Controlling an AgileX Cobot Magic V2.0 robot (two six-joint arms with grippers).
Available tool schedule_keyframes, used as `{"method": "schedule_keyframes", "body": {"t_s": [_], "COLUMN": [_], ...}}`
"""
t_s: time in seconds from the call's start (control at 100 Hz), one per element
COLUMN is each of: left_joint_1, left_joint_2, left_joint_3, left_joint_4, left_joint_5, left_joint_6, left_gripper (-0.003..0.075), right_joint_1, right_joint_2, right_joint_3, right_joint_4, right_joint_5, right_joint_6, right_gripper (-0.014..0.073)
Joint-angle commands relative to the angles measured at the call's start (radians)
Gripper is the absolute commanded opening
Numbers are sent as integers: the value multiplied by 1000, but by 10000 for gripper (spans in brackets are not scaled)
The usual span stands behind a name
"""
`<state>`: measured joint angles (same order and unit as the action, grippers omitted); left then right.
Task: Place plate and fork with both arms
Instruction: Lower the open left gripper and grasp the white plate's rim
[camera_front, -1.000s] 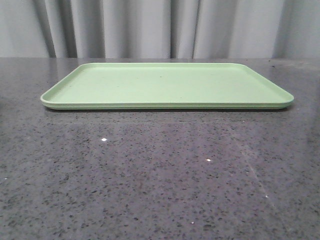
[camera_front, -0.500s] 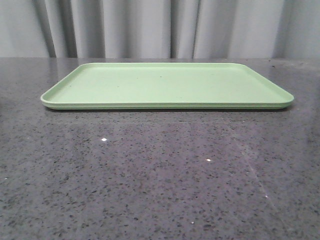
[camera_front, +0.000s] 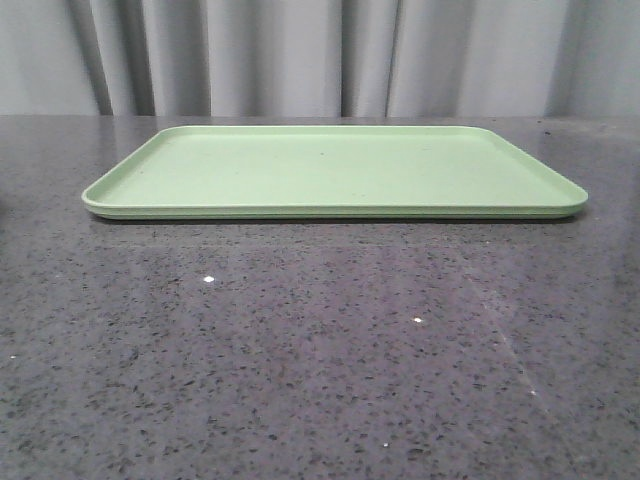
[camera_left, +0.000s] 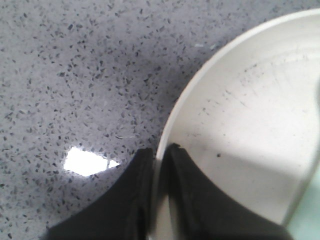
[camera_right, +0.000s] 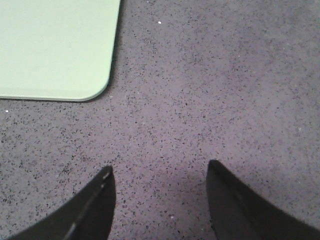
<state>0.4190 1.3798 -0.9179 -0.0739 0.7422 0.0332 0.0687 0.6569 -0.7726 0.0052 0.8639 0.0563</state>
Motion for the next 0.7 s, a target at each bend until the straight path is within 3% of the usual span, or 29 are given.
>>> {"method": "schedule_keyframes", "body": {"t_s": [0.0, 0.39, 0.69], "left_joint_1": [2, 31, 182], "left_joint_2": [-28, -94, -150], "left_joint_3": [-25, -25, -26], "left_joint_4": [11, -90, -531], "left_joint_5": [-29, -28, 49], "left_joint_6": [-3, 8, 315], "left_gripper": [-20, -18, -19], "right_joint_1": [-1, -1, -1], "right_joint_2": [7, 7, 7], "right_joint_3": [-34, -34, -34], "right_joint_4": [-5, -5, -5], "right_joint_5": [-65, -65, -65], "right_joint_6": [-2, -2, -2], "right_gripper": [420, 420, 420]}}
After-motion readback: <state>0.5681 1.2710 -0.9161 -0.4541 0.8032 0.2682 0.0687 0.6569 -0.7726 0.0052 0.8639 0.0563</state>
